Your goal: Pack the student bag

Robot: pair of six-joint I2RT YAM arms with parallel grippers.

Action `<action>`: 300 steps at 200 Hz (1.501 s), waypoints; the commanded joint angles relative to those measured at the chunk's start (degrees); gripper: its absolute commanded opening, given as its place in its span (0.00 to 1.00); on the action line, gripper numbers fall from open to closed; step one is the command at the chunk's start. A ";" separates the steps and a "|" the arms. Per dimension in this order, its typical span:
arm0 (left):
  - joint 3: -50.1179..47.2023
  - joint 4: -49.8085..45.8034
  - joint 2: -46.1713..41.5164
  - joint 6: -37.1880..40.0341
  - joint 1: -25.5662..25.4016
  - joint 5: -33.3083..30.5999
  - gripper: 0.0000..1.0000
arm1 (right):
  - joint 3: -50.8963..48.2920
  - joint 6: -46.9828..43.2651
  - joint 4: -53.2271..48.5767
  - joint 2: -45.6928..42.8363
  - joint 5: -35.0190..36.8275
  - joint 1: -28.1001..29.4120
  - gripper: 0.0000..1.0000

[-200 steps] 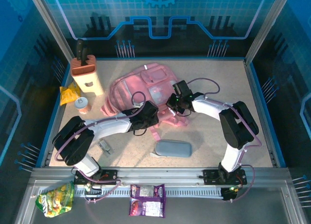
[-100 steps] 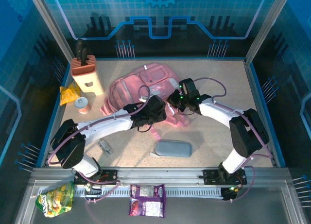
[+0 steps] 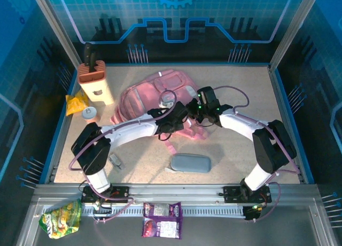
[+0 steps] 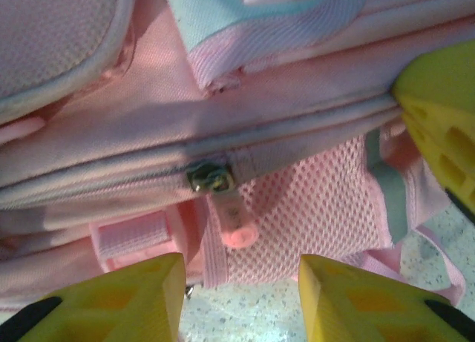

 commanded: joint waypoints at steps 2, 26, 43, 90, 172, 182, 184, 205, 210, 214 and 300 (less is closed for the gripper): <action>3.56 -2.95 2.78 1.23 0.71 -3.73 0.42 | -0.86 0.99 4.24 -2.43 -2.65 0.14 0.00; 4.68 -2.42 4.19 1.53 0.89 -5.83 0.37 | -1.10 1.14 4.52 -2.37 -2.68 0.31 0.00; 5.30 -2.72 5.06 1.55 1.40 -6.52 0.34 | -1.18 1.20 4.75 -2.28 -2.72 0.50 0.00; 5.34 -3.25 6.50 1.40 2.43 -6.70 0.24 | -1.59 1.82 5.58 -2.11 -2.83 0.84 0.00; 1.32 -4.06 2.55 2.96 3.00 -4.46 0.24 | -1.29 1.42 5.32 -2.46 -2.46 0.78 0.00; 0.89 -4.17 2.20 3.14 2.95 -4.37 0.24 | -1.33 1.53 5.38 -2.30 -2.58 0.84 0.00; 0.72 -4.17 2.12 3.15 2.97 -4.37 0.24 | -1.35 1.53 5.40 -2.35 -2.56 0.84 0.00; -0.48 -4.11 1.52 4.43 2.98 -4.98 0.26 | -1.33 1.48 5.37 -2.37 -2.60 0.84 0.00; -0.65 -3.86 1.47 5.07 3.01 -5.16 0.26 | -1.35 1.45 5.40 -2.41 -2.51 0.84 0.00; -0.74 -3.55 1.42 5.79 2.99 -5.22 0.26 | -1.35 1.47 5.40 -2.48 -2.50 0.84 0.00; 3.20 -1.84 5.32 16.27 0.85 -7.52 0.24 | -0.90 1.48 5.49 -2.28 -2.17 1.01 0.00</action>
